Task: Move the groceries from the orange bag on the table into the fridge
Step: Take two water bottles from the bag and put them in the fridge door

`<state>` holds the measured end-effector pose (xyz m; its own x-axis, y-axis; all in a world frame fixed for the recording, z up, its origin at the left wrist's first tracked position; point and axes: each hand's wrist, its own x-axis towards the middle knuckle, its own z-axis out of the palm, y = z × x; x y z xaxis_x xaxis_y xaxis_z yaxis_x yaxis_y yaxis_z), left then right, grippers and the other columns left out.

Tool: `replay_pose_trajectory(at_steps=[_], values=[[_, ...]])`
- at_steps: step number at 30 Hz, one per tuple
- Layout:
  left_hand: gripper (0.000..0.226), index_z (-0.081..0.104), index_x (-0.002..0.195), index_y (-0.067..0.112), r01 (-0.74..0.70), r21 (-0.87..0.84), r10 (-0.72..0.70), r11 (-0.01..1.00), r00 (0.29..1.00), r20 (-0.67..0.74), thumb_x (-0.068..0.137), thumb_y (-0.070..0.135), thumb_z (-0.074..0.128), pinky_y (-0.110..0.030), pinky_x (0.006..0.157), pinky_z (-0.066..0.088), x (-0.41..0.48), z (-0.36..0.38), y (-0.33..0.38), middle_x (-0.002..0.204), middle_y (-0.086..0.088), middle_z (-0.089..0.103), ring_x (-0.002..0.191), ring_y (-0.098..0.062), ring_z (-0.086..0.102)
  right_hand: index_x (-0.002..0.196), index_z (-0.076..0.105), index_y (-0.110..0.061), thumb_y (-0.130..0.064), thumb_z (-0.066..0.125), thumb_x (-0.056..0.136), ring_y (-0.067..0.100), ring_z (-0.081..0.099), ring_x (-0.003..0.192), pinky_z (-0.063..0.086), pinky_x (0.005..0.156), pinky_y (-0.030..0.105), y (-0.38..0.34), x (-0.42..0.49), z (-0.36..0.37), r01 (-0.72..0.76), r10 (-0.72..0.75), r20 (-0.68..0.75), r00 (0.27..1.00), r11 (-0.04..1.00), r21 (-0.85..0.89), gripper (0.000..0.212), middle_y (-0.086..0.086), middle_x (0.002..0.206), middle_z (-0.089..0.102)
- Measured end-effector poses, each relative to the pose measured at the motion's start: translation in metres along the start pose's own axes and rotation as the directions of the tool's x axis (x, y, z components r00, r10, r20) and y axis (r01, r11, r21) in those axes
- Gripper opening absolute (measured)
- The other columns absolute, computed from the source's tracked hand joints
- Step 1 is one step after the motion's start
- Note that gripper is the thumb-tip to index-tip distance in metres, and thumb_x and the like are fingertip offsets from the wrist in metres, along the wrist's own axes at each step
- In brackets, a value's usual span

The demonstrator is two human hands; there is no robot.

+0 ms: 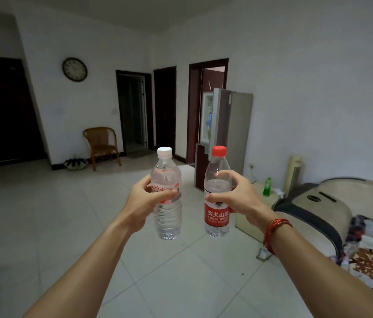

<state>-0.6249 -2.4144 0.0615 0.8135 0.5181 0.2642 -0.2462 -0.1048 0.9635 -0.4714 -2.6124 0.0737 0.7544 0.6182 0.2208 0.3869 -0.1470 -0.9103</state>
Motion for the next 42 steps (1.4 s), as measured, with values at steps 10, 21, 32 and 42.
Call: replay_pose_trajectory(at_steps=[10,21,32,42], values=[[0.046,0.064,0.116,0.017,-0.02,0.027,0.021,0.999,0.999,-0.039,0.074,0.011,0.08,-0.036,0.074,0.056,0.019,0.024,-0.009,0.104,-0.008,0.073,0.096,-0.027,0.07,0.12,0.058,-0.029,-0.018,0.09,0.071,0.023,0.069,0.098,0.059,0.073,0.038,0.015,0.023,-0.027,0.021,-0.021,0.031,0.999,1.0,0.009,0.059,0.001,0.112,0.067],[0.045,0.064,0.118,0.018,0.021,0.057,-0.017,0.998,0.996,-0.084,0.076,0.013,0.08,-0.03,0.07,0.057,0.082,0.004,-0.049,0.102,-0.001,0.074,0.092,-0.018,0.072,0.125,0.057,-0.03,-0.021,0.089,0.072,0.022,0.067,0.1,0.056,0.07,0.034,0.047,0.095,-0.001,-0.006,0.006,0.05,0.999,1.0,0.008,0.063,0.0,0.119,0.065],[0.042,0.066,0.114,0.017,0.03,0.055,-0.025,0.998,0.997,-0.077,0.075,0.009,0.081,-0.027,0.067,0.055,0.268,-0.066,-0.118,0.099,-0.002,0.074,0.09,-0.017,0.071,0.123,0.059,-0.029,-0.021,0.09,0.071,0.021,0.068,0.097,0.056,0.069,0.034,0.094,0.292,0.06,-0.042,0.043,0.034,0.998,0.999,-0.016,0.061,0.0,0.115,0.065],[0.04,0.067,0.11,0.02,0.043,0.056,-0.04,0.998,0.998,-0.052,0.074,0.009,0.081,-0.024,0.065,0.053,0.442,-0.116,-0.161,0.097,0.002,0.073,0.088,-0.012,0.069,0.128,0.057,-0.027,-0.021,0.09,0.071,0.024,0.065,0.104,0.06,0.083,0.044,0.126,0.467,0.099,-0.065,0.064,-0.009,0.998,0.998,-0.013,0.066,0.001,0.122,0.061]])
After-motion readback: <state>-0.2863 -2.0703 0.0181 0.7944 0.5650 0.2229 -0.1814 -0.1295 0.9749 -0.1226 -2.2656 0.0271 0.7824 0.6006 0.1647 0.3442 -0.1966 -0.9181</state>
